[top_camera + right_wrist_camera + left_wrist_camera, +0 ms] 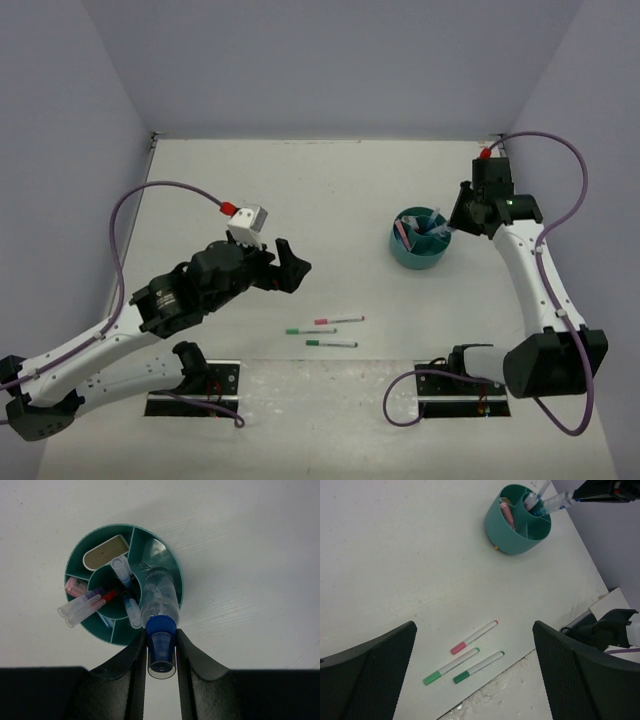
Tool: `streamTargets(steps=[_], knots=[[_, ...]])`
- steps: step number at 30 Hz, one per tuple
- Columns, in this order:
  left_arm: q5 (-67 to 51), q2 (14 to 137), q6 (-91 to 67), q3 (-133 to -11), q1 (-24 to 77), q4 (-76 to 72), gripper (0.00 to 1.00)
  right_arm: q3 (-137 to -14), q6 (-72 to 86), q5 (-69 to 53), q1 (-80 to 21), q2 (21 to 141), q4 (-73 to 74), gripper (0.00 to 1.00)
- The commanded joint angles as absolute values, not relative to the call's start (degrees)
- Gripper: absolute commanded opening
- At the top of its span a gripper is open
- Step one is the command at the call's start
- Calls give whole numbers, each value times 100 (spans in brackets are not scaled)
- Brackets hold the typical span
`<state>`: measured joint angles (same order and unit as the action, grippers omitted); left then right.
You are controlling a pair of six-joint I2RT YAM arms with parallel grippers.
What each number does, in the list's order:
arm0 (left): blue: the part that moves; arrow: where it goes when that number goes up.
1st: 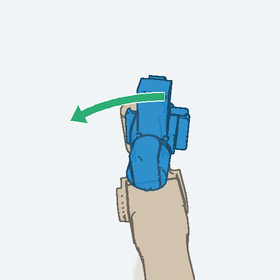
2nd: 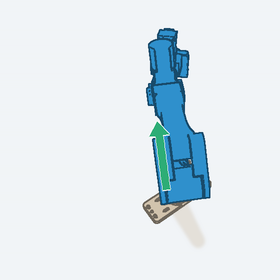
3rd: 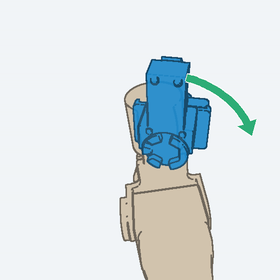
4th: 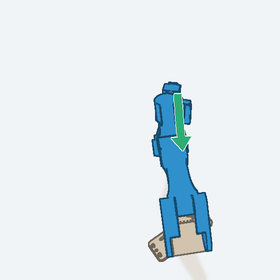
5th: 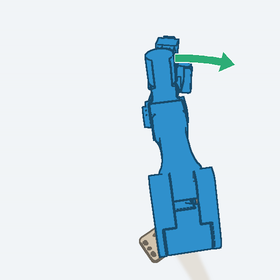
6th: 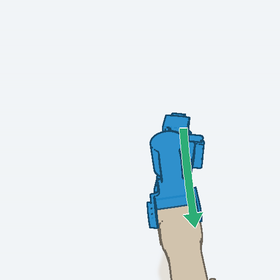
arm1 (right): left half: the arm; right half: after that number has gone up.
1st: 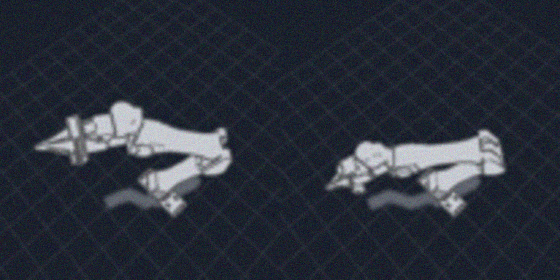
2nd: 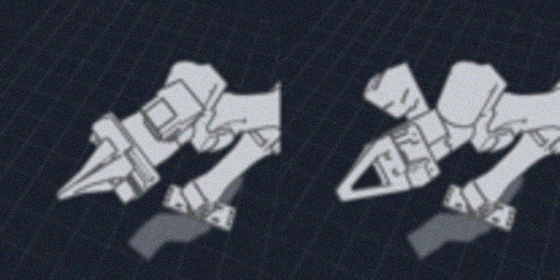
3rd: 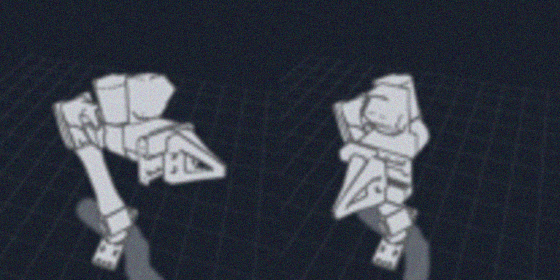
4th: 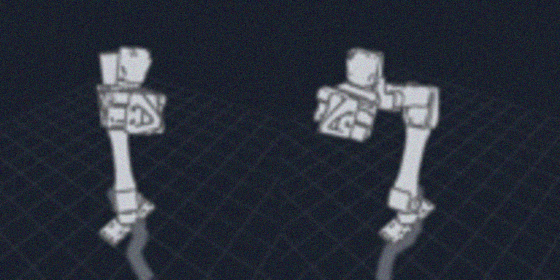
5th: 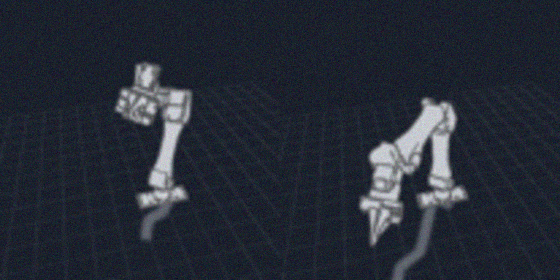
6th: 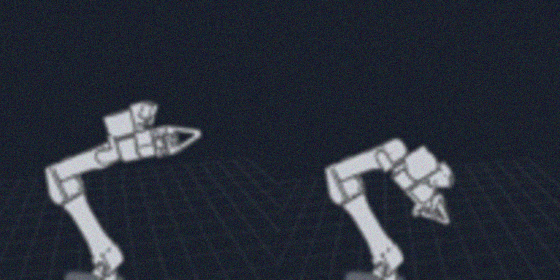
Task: Sort the stationery into containers
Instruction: Place the stationery in the storage box, then pick up the pen from the center of the board.
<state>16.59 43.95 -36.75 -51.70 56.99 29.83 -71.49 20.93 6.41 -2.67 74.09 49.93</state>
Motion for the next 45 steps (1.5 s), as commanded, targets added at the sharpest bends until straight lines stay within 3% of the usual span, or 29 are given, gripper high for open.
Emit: streamTargets(steps=[1, 6, 10, 12, 15, 17, 22, 25, 28, 31, 34, 39, 42, 45], knots=[[1565, 4091, -3336, -5000, 5678, 3327, 100, -7554, 1881, 356, -220, 7533, 4931, 0], [1548, 3988, -3358, -4811, 5686, 3368, 100, -7533, 1848, 556, -212, 7749, 4931, 2], [1575, 3952, -3386, -4709, 5678, 3401, 100, -7599, 1890, 606, -220, 7877, 4952, 44], [1613, 3920, -3385, -4683, 5678, 3411, 100, -7699, 1898, 650, -212, 7875, 5001, 57], [1755, 3923, -3403, -4658, 5678, 3506, 100, -7932, 1908, 616, -212, 7851, 5155, 60], [1983, 3965, -3428, -4649, 5678, 3624, 100, -8129, 1924, 633, -220, 7746, 5230, 71], [2525, 4038, -3608, -4740, 5678, 4166, 100, -7918, 1830, 758, -668, 7109, 5053, 71], [3168, 3977, -3722, -4922, 5678, 4509, 100, -7375, 1508, 896, -1800, 6399, 4540, 72], [4064, 3798, -4081, -4981, 5678, 4868, 100, -6532, 1169, -203, -3167, 5656, 3790, 68], [4394, 3656, -4543, -4747, 5678, 4877, 100, -5555, 1195, -429, -4192, 5503, 2918, 62], [4203, 3579, -4557, -4630, 5678, 4671, 100, -5252, 1153, 150, -5113, 6162, 2830, 56], [4140, 3714, -4536, -4738, 5677, 4819, 100, -5507, 702, 877, -6218, 7662, 3391, 56], [4077, 3670, -4383, -4736, 5678, 4736, 100, -5668, 479, 997, -6331, 8047, 3507, 55], [3918, 3582, -4211, -4547, 5678, 4479, 100, -5742, 213, 1042, -6354, 8467, 3462, 46]])
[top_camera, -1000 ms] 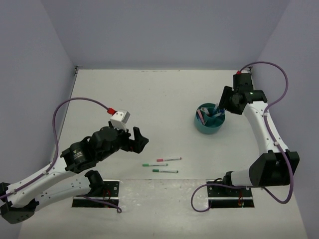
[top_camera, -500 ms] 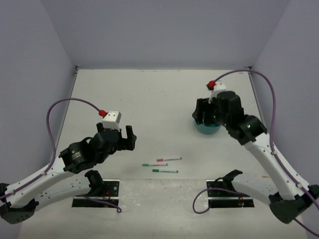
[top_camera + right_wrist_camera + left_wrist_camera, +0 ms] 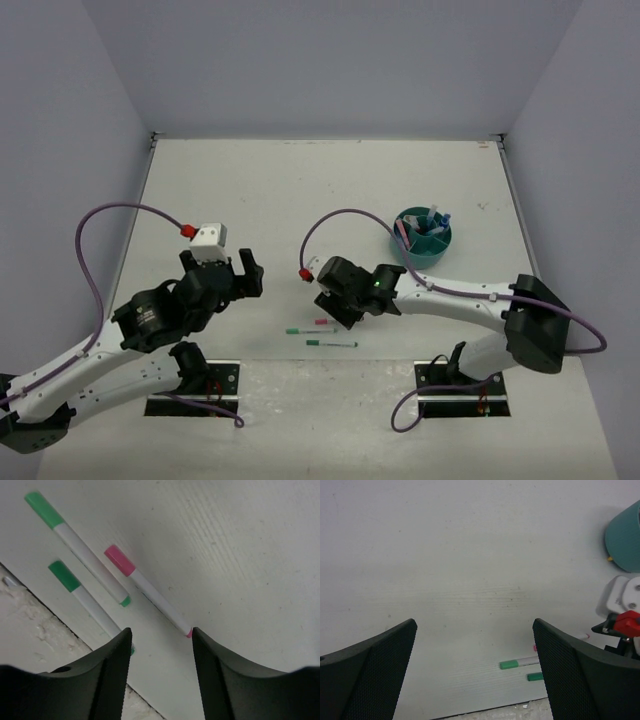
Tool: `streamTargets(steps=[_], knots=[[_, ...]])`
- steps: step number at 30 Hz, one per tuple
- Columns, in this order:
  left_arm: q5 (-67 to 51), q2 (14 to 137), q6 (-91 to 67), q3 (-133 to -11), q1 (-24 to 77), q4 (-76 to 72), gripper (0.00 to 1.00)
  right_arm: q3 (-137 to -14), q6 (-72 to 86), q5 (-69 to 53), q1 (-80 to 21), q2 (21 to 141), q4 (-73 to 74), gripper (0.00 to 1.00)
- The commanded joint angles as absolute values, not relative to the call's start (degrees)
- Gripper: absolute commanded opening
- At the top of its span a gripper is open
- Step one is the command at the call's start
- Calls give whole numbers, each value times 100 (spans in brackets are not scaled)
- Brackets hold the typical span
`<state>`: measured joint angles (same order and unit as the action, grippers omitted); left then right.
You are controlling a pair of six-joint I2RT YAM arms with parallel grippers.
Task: Sort the stationery into containers
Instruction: Pick up the pen from the center of the board.
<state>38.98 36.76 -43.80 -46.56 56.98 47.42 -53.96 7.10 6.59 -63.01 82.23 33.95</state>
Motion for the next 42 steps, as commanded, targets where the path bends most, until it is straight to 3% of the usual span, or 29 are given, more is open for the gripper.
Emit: streamTargets(steps=[1, 32, 35, 38, 42], knots=[[3830, 3578, -4169, -4528, 5678, 4441, 100, -5756, 162, 1037, -6354, 8611, 3471, 44], [3393, 2967, -3916, -4342, 5687, 4074, 100, -6591, -492, 343, -6104, 10659, 3198, 37], [3391, 2925, -3901, -4333, 5695, 4061, 100, -6609, -492, 343, -6062, 10794, 3227, 27], [3367, 2901, -3885, -4325, 5687, 4044, 100, -6593, -501, 400, -6022, 10802, 3226, 5], [3349, 2907, -3858, -4315, 5687, 4008, 100, -6578, -459, 1013, -5896, 10487, 2982, 0]])
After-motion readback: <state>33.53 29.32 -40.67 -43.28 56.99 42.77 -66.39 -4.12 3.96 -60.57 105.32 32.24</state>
